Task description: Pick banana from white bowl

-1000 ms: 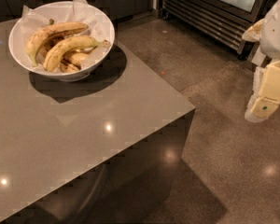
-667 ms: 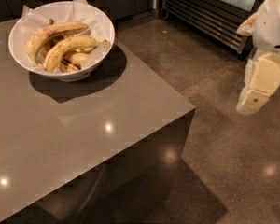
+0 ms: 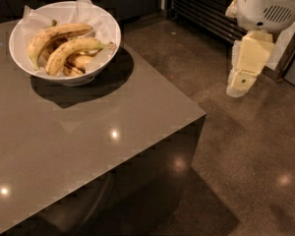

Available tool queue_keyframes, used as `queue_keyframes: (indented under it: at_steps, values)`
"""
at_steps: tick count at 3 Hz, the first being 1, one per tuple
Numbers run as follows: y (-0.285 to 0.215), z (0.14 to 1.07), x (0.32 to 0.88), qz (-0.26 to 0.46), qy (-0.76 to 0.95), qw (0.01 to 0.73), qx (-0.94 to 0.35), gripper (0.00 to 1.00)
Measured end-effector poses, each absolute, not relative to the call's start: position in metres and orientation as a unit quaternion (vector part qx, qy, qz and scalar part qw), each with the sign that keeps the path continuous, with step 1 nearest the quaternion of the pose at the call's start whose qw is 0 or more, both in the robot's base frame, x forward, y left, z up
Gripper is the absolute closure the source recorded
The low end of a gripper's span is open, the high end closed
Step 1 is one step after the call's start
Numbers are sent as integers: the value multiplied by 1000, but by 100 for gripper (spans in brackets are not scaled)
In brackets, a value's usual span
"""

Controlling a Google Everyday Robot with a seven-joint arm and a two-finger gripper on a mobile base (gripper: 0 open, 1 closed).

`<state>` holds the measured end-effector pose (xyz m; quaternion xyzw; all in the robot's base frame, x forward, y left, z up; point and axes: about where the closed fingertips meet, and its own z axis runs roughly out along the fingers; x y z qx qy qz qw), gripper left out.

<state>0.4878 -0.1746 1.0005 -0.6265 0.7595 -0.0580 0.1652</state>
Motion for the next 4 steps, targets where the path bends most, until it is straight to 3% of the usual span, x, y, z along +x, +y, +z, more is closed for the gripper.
queue_keyframes:
  at_steps: [4]
  values:
    - [-110, 1030, 555, -59, 716, 203, -666, 0]
